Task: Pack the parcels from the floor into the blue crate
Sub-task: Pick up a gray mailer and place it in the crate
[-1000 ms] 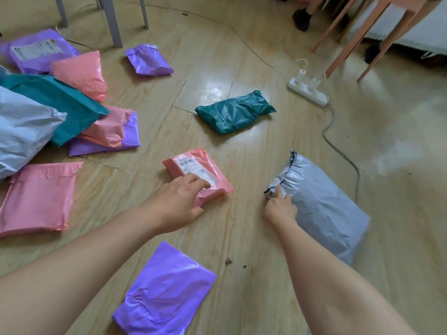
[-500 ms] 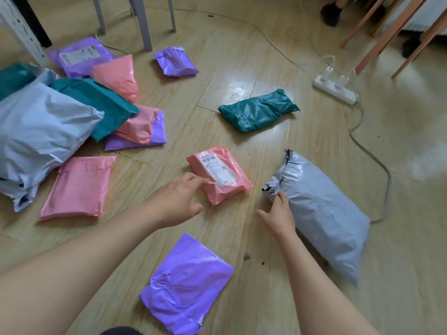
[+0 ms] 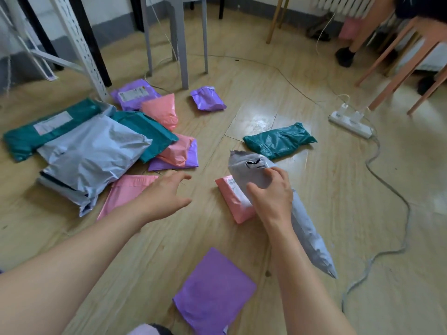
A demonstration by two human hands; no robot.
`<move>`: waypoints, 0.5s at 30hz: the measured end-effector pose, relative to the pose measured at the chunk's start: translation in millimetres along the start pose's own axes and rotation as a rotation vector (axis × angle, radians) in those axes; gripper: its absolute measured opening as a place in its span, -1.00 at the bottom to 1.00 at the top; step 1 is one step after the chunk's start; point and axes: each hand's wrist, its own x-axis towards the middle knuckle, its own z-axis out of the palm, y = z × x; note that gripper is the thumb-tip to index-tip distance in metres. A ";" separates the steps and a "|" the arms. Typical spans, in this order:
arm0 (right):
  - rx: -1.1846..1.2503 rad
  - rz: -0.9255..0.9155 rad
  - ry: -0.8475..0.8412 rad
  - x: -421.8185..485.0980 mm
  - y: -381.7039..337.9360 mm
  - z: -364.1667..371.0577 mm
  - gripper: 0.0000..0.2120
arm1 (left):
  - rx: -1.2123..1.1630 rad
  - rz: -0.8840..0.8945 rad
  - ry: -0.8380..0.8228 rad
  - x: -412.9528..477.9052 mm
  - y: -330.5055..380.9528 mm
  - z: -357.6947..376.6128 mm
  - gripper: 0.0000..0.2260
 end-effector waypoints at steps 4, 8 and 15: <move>0.143 -0.109 0.016 -6.2 -60.6 -27.5 -0.59 | -0.207 -0.074 0.077 -10.8 -1.0 -21.5 -0.46; 0.244 -0.219 -0.077 -14.6 -120.5 -38.0 -0.66 | -0.447 -0.142 0.183 -24.5 -6.0 -40.8 -0.42; 0.484 -0.294 -0.280 -51.9 -218.3 -20.7 -0.66 | -0.759 -0.334 0.292 -75.1 -61.2 -84.9 -0.17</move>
